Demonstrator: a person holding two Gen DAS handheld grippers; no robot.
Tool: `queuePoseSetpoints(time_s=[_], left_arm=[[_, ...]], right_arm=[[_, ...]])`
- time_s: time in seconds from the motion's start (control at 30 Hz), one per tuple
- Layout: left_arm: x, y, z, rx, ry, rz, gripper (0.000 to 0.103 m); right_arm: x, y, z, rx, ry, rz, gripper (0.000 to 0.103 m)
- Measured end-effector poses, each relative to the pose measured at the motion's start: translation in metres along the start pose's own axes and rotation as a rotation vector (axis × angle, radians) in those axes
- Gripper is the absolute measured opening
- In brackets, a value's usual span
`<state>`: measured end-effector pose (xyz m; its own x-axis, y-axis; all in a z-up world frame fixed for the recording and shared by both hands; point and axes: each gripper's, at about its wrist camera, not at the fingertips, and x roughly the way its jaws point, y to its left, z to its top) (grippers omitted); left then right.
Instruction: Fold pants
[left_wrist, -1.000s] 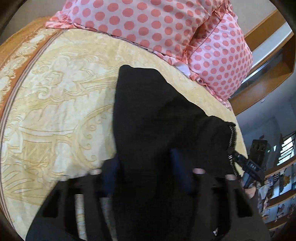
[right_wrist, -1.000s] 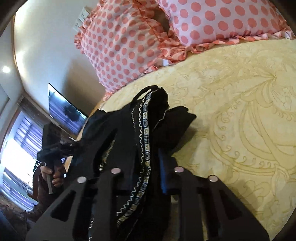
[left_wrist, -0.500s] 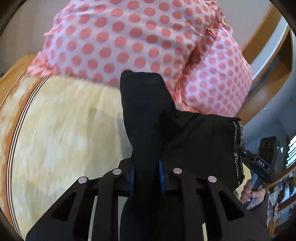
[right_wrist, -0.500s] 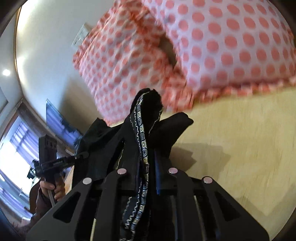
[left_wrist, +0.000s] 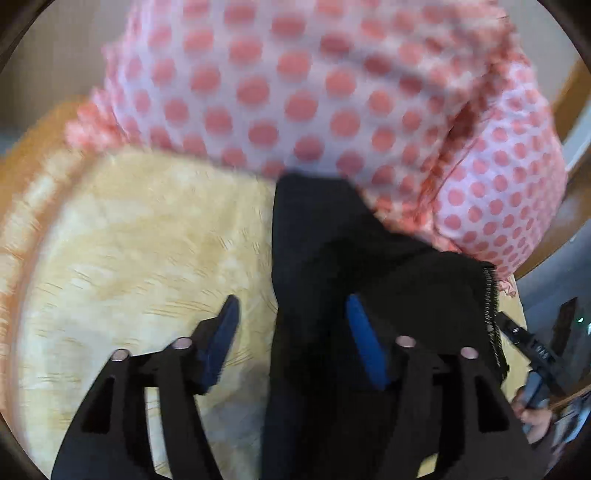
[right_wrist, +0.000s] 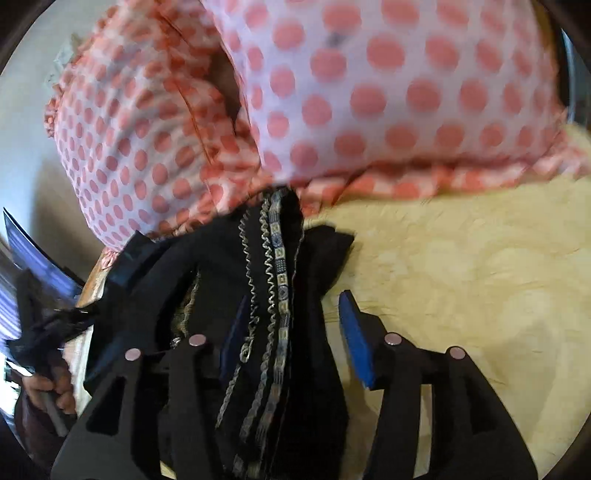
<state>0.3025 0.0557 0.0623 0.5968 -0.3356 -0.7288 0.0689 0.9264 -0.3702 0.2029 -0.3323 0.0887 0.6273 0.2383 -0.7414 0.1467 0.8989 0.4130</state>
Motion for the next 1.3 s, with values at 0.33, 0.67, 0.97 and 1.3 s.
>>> queuePoseSetpoints(time_s=[0.33, 0.67, 0.97, 1.3], left_arm=[[-0.006, -0.055, -0.056, 0.1, 0.152, -0.222, 0.092], [-0.059, -0.069, -0.102, 0.219, -0.034, 0.006, 0.102], [-0.098, -0.061, -0.203, 0.332, -0.118, 0.236, 0.102], [-0.086, -0.05, -0.219, 0.269, -0.072, 0.246, 0.102]], right_arm=[[0.004, 0.015, -0.039, 0.102, 0.153, 0.23, 0.067], [-0.065, 0.06, -0.09, -0.145, -0.061, -0.011, 0.101], [-0.07, 0.1, -0.186, -0.275, -0.061, -0.192, 0.101], [-0.058, 0.094, -0.216, -0.246, -0.039, -0.307, 0.101]])
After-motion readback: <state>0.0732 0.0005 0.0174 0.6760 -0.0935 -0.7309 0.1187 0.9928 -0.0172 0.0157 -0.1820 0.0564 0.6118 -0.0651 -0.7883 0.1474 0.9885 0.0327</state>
